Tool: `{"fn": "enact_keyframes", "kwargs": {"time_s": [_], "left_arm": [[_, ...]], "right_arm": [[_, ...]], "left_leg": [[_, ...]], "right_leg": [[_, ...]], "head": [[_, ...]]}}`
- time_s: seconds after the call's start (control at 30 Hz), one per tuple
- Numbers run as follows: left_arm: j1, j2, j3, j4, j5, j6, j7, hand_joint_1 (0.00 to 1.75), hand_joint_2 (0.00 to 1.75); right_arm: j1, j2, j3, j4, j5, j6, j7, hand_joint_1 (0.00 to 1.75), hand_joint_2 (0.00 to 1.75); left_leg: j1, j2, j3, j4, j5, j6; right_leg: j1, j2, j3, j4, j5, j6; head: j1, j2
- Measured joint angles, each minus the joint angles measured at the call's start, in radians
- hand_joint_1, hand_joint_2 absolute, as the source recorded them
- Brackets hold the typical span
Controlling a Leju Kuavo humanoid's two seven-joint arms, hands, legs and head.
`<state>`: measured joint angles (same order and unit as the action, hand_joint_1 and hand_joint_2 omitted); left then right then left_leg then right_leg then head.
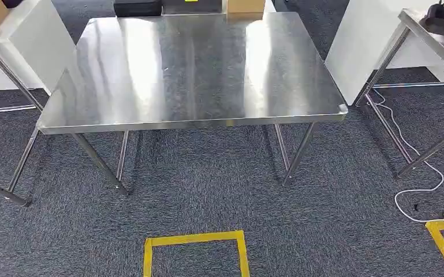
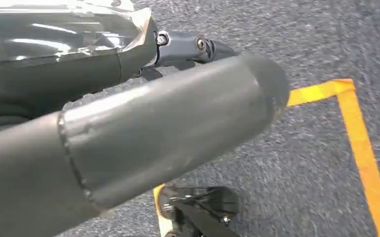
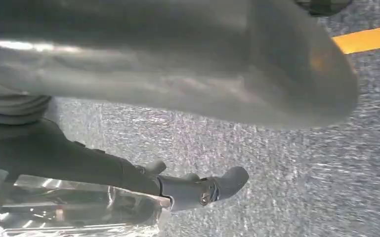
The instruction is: Take the parts from the cabinet and place them on the table.
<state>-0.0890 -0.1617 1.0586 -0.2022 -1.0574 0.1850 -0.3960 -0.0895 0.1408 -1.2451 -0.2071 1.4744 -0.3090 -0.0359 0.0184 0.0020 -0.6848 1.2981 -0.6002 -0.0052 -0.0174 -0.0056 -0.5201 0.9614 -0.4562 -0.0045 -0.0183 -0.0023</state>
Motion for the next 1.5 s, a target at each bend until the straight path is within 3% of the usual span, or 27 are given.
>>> {"fn": "enact_keyframes", "kwargs": {"time_s": [0.1, 0.13, 0.17, 0.27, 0.3, 0.37, 0.43, 0.47, 0.53, 0.6, 0.63, 0.67, 0.77, 0.8, 0.83, 0.87, 0.93, 0.97, 1.0, 1.07, 1.13, 1.17, 1.2, 1.27, 1.3, 1.37, 1.5], "left_arm": [[-0.001, 0.001, 0.001, 0.0, 0.0, 0.002, -0.004, 0.0, 0.0], [-0.003, 0.0, 0.001, 0.0, -0.001, 0.002, -0.005, 0.0, 0.0], [-0.003, 0.0, 0.002, 0.0, -0.002, 0.002, -0.007, 0.0, 0.0], [-0.001, 0.001, 0.002, 0.0, -0.004, 0.002, -0.006, 0.0, 0.0], [-0.002, 0.001, 0.003, 0.0, -0.005, 0.002, -0.007, 0.0, 0.0], [-0.004, 0.003, 0.003, 0.0, -0.008, 0.002, -0.007, 0.0, 0.0], [-0.003, 0.003, 0.003, 0.0, -0.01, 0.002, -0.007, 0.0, 0.0], [-0.003, 0.003, 0.003, 0.0, -0.01, 0.001, -0.006, 0.0, 0.0], [-0.003, 0.003, 0.003, 0.0, -0.01, 0.002, -0.006, 0.0, 0.0], [-0.003, 0.002, 0.003, 0.0, -0.01, 0.002, -0.006, 0.0, 0.0], [-0.003, 0.002, 0.004, 0.0, -0.009, 0.002, -0.006, 0.0, 0.0], [-0.003, 0.0, 0.004, 0.0, -0.009, 0.002, -0.006, 0.0, 0.0], [-0.004, -0.001, 0.003, 0.0, -0.009, 0.003, -0.008, 0.0, 0.0], [-0.003, 0.0, 0.004, 0.0, -0.009, 0.005, -0.01, 0.0, 0.0], [-0.003, 0.002, 0.004, 0.0, -0.009, 0.006, -0.011, 0.0, 0.0], [-0.002, 0.002, 0.004, 0.0, -0.009, 0.006, -0.012, 0.0, 0.0], [-0.001, 0.002, 0.004, 0.0, -0.009, 0.006, -0.013, 0.0, 0.0], [-0.001, 0.002, 0.004, 0.0, -0.009, 0.006, -0.013, 0.0, 0.0], [-0.001, 0.002, 0.004, 0.0, -0.009, 0.006, -0.013, 0.0, 0.0], [-0.001, 0.005, 0.004, 0.0, -0.009, 0.008, -0.013, 0.0, 0.0], [-0.001, 0.005, 0.004, 0.0, -0.009, 0.008, -0.014, 0.0, 0.0], [-0.002, 0.004, 0.004, 0.001, -0.009, 0.008, -0.014, 0.0, 0.0], [-0.001, 0.004, 0.004, 0.001, -0.01, 0.008, -0.014, 0.0, 0.0], [-0.001, 0.006, 0.004, 0.001, -0.01, 0.008, -0.014, 0.0, 0.0], [-0.001, 0.004, 0.004, 0.001, -0.01, 0.009, -0.014, 0.0, 0.0], [0.002, 0.005, 0.004, 0.001, -0.01, 0.011, -0.014, 0.0, 0.0], [0.001, 0.005, 0.004, 0.001, -0.01, 0.011, -0.014, 0.0, 0.0]], "right_arm": [[-0.002, 0.0, 0.0, 0.0, -0.003, 0.001, 0.0, 0.0, 0.0], [-0.003, -0.002, 0.0, -0.001, -0.005, 0.001, -0.001, 0.0, 0.0], [-0.005, 0.0, 0.0, 0.0, -0.008, 0.001, -0.002, 0.0, 0.0], [-0.001, 0.0, 0.0, 0.0, -0.01, 0.0, -0.004, 0.0, 0.0], [-0.001, 0.0, 0.0, 0.0, -0.011, 0.0, -0.004, 0.0, 0.0], [-0.002, 0.002, 0.0, 0.0, -0.012, 0.0, -0.006, 0.0, 0.0], [-0.001, 0.003, 0.0, 0.0, -0.013, 0.0, -0.011, 0.0, 0.0], [-0.001, 0.003, 0.0, 0.0, -0.013, 0.0, -0.013, 0.0, 0.0], [-0.001, 0.003, 0.0, 0.0, -0.015, 0.0, -0.016, 0.0, 0.0], [-0.003, 0.002, 0.0, 0.0, -0.015, 0.0, -0.018, 0.0, 0.0], [-0.005, 0.001, 0.0, 0.0, -0.014, 0.0, -0.019, 0.0, 0.0], [-0.008, -0.003, 0.0, 0.0, -0.012, 0.0, -0.02, 0.0, 0.0], [-0.005, -0.003, 0.0, 0.0, -0.009, 0.0, -0.023, 0.0, 0.0], [-0.004, -0.002, 0.0, 0.0, -0.008, 0.0, -0.023, 0.0, 0.0], [-0.004, 0.002, 0.0, 0.0, -0.009, 0.0, -0.022, 0.0, 0.0], [-0.004, 0.002, 0.0, 0.0, -0.008, 0.0, -0.022, 0.0, 0.0], [-0.002, 0.003, 0.0, 0.0, -0.009, 0.0, -0.022, 0.0, 0.0], [-0.001, 0.003, 0.0, 0.0, -0.009, 0.0, -0.022, 0.0, 0.0], [0.001, 0.003, 0.0, 0.0, -0.009, 0.0, -0.022, 0.0, 0.0], [0.003, 0.006, 0.0, 0.0, -0.013, 0.0, -0.023, 0.0, 0.0], [0.002, 0.007, 0.0, 0.0, -0.018, 0.0, -0.027, 0.0, 0.0], [0.002, 0.006, 0.0, 0.0, -0.018, 0.0, -0.028, 0.0, 0.0], [0.001, 0.007, 0.0, 0.0, -0.018, 0.0, -0.029, 0.0, 0.0], [0.0, 0.008, 0.0, 0.001, -0.018, 0.001, -0.029, 0.0, 0.0], [0.0, 0.006, 0.0, 0.001, -0.018, 0.001, -0.029, 0.0, 0.0], [0.0, 0.006, 0.0, 0.001, -0.018, 0.005, -0.029, 0.0, 0.0], [-0.001, 0.007, 0.0, 0.001, -0.018, 0.01, -0.032, 0.0, 0.0]], "left_leg": [[0.017, 0.0, 0.16, -0.239, 0.091, -0.017], [0.018, -0.008, 0.185, -0.289, 0.076, -0.023], [0.012, -0.017, 0.174, -0.288, 0.086, -0.003], [-0.004, -0.015, 0.165, -0.286, 0.101, 0.023], [0.001, -0.008, 0.16, -0.296, 0.116, 0.043], [-0.003, -0.005, 0.14, -0.296, 0.131, 0.066], [-0.009, 0.0, 0.118, -0.295, 0.145, 0.072], [-0.011, 0.001, 0.108, -0.295, 0.152, 0.073], [-0.017, 0.001, 0.09, -0.294, 0.167, 0.072], [-0.021, 0.0, 0.074, -0.294, 0.182, 0.068], [-0.019, 0.0, 0.071, -0.293, 0.189, 0.066], [-0.026, 0.001, 0.064, -0.292, 0.195, 0.059], [-0.021, 0.004, 0.066, -0.298, 0.21, 0.042], [-0.021, 0.004, 0.062, -0.293, 0.211, 0.035], [-0.017, 0.0, 0.052, -0.273, 0.181, 0.03], [-0.013, -0.001, 0.037, -0.223, 0.122, 0.025], [-0.006, -0.004, -0.009, -0.071, 0.023, 0.012], [-0.003, -0.004, -0.025, -0.009, 0.002, 0.005], [0.004, -0.004, -0.021, 0.014, 0.007, -0.002], [0.018, -0.003, 0.055, -0.085, 0.063, -0.014], [0.031, -0.001, 0.161, -0.263, 0.11, -0.028], [0.018, -0.007, 0.171, -0.275, 0.099, -0.028], [0.019, -0.008, 0.161, -0.27, 0.1, -0.02], [0.013, -0.009, 0.153, -0.281, 0.097, -0.003], [0.012, -0.007, 0.15, -0.285, 0.1, 0.001], [0.005, -0.008, 0.148, -0.285, 0.102, 0.007], [-0.001, -0.008, 0.147, -0.285, 0.106, 0.017]], "right_leg": [[-0.012, 0.002, -0.022, 0.022, 0.005, 0.01], [-0.005, 0.002, -0.031, 0.03, 0.005, 0.014], [-0.002, 0.003, -0.038, 0.038, 0.007, 0.026], [0.0, 0.005, -0.045, 0.025, 0.029, 0.058], [-0.006, 0.005, -0.051, 0.035, 0.02, 0.06], [-0.008, 0.005, -0.097, 0.128, -0.063, 0.045], [-0.008, 0.005, -0.15, 0.288, -0.148, 0.039], [-0.006, 0.005, -0.158, 0.336, -0.162, 0.045], [-0.004, 0.005, -0.112, 0.301, -0.137, 0.059], [0.001, 0.005, 0.013, 0.12, -0.087, 0.061], [0.007, 0.005, 0.076, 0.03, -0.086, 0.049], [0.019, 0.003, 0.101, -0.017, -0.092, 0.042], [0.024, 0.005, 0.075, -0.012, -0.08, 0.028], [0.002, 0.004, 0.076, -0.024, -0.066, 0.012], [0.001, 0.001, 0.073, -0.024, -0.06, 0.007], [0.0, 0.0, 0.066, -0.024, -0.052, -0.011], [0.001, -0.002, 0.054, -0.023, -0.043, -0.012], [0.0, -0.003, 0.048, -0.021, -0.039, -0.01], [-0.002, -0.003, 0.043, -0.021, -0.036, -0.005], [-0.009, -0.003, 0.04, -0.011, -0.033, 0.0], [-0.013, -0.001, 0.029, 0.011, -0.039, 0.011], [-0.008, 0.0, 0.006, 0.023, -0.039, 0.021], [-0.002, 0.0, 0.01, 0.026, -0.037, 0.024], [0.002, 0.001, 0.0, 0.025, -0.033, 0.043], [0.004, 0.002, -0.001, 0.028, -0.033, 0.035], [0.001, 0.002, -0.004, 0.022, -0.027, 0.03], [-0.004, 0.002, -0.009, 0.013, -0.019, 0.043]], "head": [[0.0, 0.0], [-0.003, 0.0], [-0.001, 0.0], [-0.001, 0.0], [-0.002, 0.0], [0.008, 0.0], [0.007, 0.0], [0.011, 0.0], [0.011, 0.0], [0.01, 0.0], [0.011, 0.0], [0.01, 0.0], [0.007, 0.0], [0.008, 0.0], [0.007, 0.0], [0.002, 0.0], [0.003, 0.0], [0.001, 0.0], [0.002, 0.0], [0.003, 0.0], [0.0, 0.0], [-0.004, 0.0], [0.0, 0.0], [0.001, 0.0], [0.002, 0.0], [0.003, 0.0], [0.003, 0.0]]}}
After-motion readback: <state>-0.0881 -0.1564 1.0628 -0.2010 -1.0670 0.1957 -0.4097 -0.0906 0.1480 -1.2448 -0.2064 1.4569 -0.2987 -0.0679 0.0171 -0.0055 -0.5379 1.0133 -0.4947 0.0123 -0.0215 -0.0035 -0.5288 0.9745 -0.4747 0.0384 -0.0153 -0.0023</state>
